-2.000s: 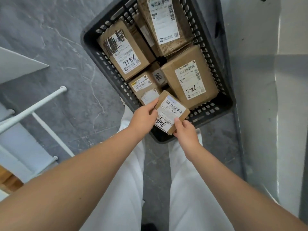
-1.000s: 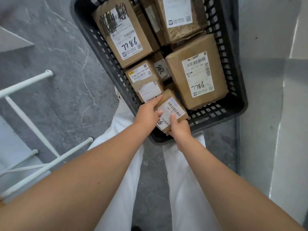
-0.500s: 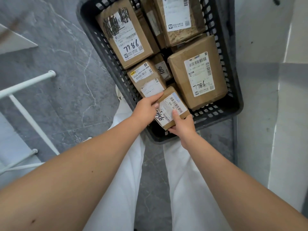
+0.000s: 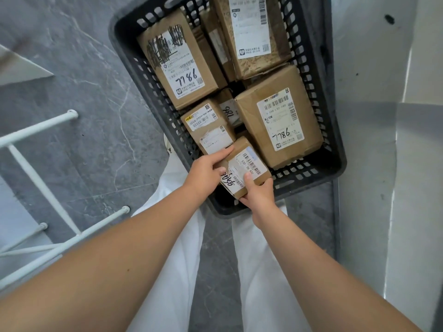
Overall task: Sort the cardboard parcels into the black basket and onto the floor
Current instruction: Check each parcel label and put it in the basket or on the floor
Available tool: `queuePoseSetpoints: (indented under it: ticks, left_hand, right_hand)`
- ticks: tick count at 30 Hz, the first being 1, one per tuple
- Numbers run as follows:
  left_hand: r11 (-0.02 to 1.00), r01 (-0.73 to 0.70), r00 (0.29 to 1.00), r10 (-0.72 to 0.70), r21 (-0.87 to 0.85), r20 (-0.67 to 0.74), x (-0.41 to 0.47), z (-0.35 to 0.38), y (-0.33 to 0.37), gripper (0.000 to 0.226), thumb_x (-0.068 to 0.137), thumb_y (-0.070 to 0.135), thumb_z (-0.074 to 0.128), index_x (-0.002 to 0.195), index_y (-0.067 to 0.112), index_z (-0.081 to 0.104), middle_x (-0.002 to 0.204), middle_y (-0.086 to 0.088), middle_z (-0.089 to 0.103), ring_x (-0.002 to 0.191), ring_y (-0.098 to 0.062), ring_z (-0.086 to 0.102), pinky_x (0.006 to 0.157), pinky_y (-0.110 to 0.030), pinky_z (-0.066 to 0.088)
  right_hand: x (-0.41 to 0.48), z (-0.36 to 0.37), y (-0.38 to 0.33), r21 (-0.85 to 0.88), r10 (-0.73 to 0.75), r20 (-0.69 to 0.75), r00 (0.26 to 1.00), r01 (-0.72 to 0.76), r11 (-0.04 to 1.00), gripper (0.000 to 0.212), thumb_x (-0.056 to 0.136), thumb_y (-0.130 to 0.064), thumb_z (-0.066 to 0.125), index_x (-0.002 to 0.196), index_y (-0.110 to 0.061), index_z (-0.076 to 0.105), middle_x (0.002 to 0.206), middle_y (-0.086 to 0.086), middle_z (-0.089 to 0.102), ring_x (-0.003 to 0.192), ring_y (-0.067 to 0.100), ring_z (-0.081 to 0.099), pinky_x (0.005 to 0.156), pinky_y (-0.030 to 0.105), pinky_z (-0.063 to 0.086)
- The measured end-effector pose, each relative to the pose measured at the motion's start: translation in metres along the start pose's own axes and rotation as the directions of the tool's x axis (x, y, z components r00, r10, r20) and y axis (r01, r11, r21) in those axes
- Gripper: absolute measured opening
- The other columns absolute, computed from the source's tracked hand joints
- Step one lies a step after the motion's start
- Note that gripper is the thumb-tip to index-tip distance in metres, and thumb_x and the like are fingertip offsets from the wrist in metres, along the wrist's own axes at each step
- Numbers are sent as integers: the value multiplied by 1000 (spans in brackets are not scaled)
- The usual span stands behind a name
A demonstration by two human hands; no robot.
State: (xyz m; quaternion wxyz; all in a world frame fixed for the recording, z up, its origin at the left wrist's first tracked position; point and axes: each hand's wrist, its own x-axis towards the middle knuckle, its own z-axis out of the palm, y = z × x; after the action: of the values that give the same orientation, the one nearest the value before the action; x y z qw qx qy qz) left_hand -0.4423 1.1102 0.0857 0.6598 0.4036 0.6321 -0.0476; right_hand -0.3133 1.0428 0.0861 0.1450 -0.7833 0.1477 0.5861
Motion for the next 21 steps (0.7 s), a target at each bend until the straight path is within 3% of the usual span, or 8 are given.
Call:
queuePoseSetpoints:
  ticks: [2, 7, 11, 13, 16, 18, 21]
  left_hand:
    - [1000, 0, 1000, -1, -25, -30, -8, -4, 2, 57, 92, -2, 57, 137, 34, 55, 145, 7, 50, 137, -8, 42, 114, -28, 35]
    - [990, 66, 994, -76, -124, -82, -25, -7, 11, 50, 89, 18, 69, 135, 34, 57, 132, 13, 61, 121, -3, 56, 106, -32, 47]
    - [976, 78, 981, -111, -204, -158, -28, -1, 28, 32, 87, 24, 71, 119, 28, 66, 115, 10, 69, 107, -8, 64, 96, -40, 53]
    - [969, 86, 968, -137, -232, -212, -28, 1, 33, 23, 84, 32, 74, 104, 28, 64, 112, 4, 66, 101, -10, 64, 91, -40, 54]
    - [941, 103, 937, -200, -323, -287, -28, 0, 34, 29, 80, 45, 75, 95, 26, 59, 112, -4, 62, 95, -12, 64, 81, -32, 56]
    - [892, 106, 921, -255, -440, -295, -31, -2, 39, 34, 80, 48, 74, 95, 21, 59, 109, -6, 64, 93, -15, 66, 74, -28, 55]
    - [747, 86, 914, -322, -659, -245, -29, -7, 48, 44, 74, 56, 76, 96, 20, 61, 106, -7, 69, 97, -25, 69, 85, -47, 58]
  right_hand:
    - [-9, -1, -4, -13, -22, 12, 1000, 23, 1000, 47, 94, -31, 63, 134, -25, 38, 127, 2, 61, 113, 25, 62, 98, 49, 52]
    - [-33, -4, -24, -95, -42, 26, 999, 44, 994, 36, 95, -33, 61, 120, -24, 37, 118, 4, 62, 103, 23, 65, 92, 49, 55]
    - [-48, -7, -46, -202, -6, 46, 999, 15, 979, 36, 96, -36, 58, 115, -25, 30, 118, 5, 59, 103, 25, 61, 84, 48, 56]
    - [-51, -10, -55, -296, 25, 90, 996, 3, 955, 43, 94, -40, 58, 120, -24, 28, 120, 5, 59, 105, 28, 60, 82, 50, 56]
    - [-54, -10, -66, -393, 62, 158, 985, 5, 920, 64, 83, -54, 65, 127, -29, 25, 125, 4, 58, 109, 31, 60, 86, 53, 55]
    - [-53, -7, -72, -420, -22, 153, 988, 85, 904, 71, 72, -62, 68, 122, -30, 28, 127, 4, 50, 108, 28, 58, 86, 52, 55]
    - [-54, 1, -87, -437, -224, 156, 962, 271, 858, 67, 78, -51, 73, 121, -25, 30, 125, 3, 36, 110, 22, 50, 92, 45, 52]
